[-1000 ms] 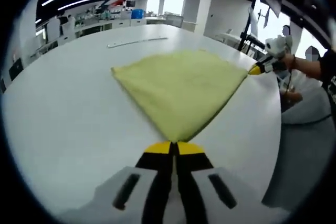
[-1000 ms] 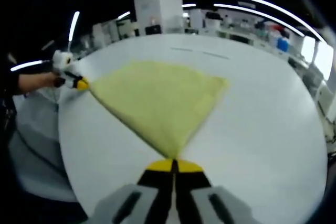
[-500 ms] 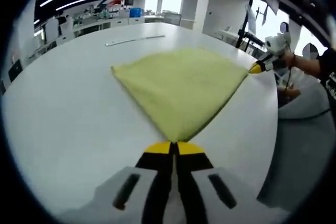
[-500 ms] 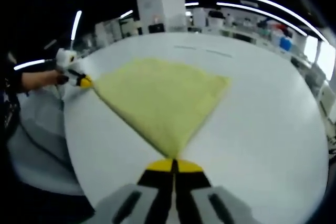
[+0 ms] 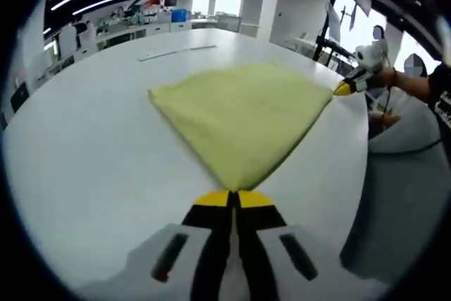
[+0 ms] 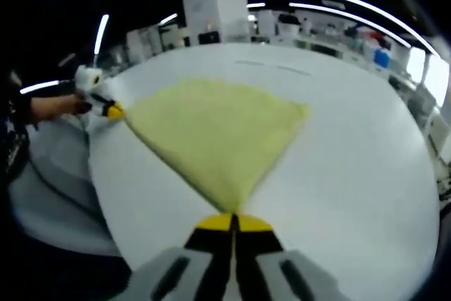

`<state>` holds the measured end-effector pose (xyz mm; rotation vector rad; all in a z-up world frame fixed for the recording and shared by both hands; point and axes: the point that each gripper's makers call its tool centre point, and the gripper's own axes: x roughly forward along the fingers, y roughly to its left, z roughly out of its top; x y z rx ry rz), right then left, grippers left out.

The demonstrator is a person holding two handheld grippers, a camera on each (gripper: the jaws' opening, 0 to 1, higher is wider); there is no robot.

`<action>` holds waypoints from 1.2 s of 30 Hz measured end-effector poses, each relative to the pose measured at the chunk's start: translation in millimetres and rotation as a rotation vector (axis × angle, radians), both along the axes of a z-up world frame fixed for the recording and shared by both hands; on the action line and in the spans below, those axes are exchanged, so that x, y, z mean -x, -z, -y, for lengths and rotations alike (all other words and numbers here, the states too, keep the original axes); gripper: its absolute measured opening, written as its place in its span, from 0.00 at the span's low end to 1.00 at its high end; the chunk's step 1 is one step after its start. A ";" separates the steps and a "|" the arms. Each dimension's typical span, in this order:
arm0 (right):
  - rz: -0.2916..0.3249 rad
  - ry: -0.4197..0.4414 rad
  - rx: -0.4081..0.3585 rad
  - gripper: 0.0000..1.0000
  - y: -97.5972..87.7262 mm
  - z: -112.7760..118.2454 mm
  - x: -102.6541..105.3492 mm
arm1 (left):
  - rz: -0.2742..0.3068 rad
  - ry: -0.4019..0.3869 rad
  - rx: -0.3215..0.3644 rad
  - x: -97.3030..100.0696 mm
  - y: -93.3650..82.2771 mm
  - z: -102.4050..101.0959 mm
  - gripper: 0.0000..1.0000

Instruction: Fold the garment on the visible template until the final outline fits inside the template.

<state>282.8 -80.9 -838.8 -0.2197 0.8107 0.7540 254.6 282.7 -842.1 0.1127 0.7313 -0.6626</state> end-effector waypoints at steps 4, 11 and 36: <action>0.004 -0.004 -0.003 0.00 0.1 -0.6 3.2 | -0.002 -0.013 0.014 0.5 0.5 -0.9 0.00; 0.001 -0.012 0.020 0.00 2.7 -1.8 2.3 | 0.000 -0.022 0.022 3.3 -3.8 5.0 0.00; 0.007 0.039 -0.072 0.69 -41.9 -23.3 6.7 | 0.074 -0.127 0.070 -4.2 -48.3 6.0 0.70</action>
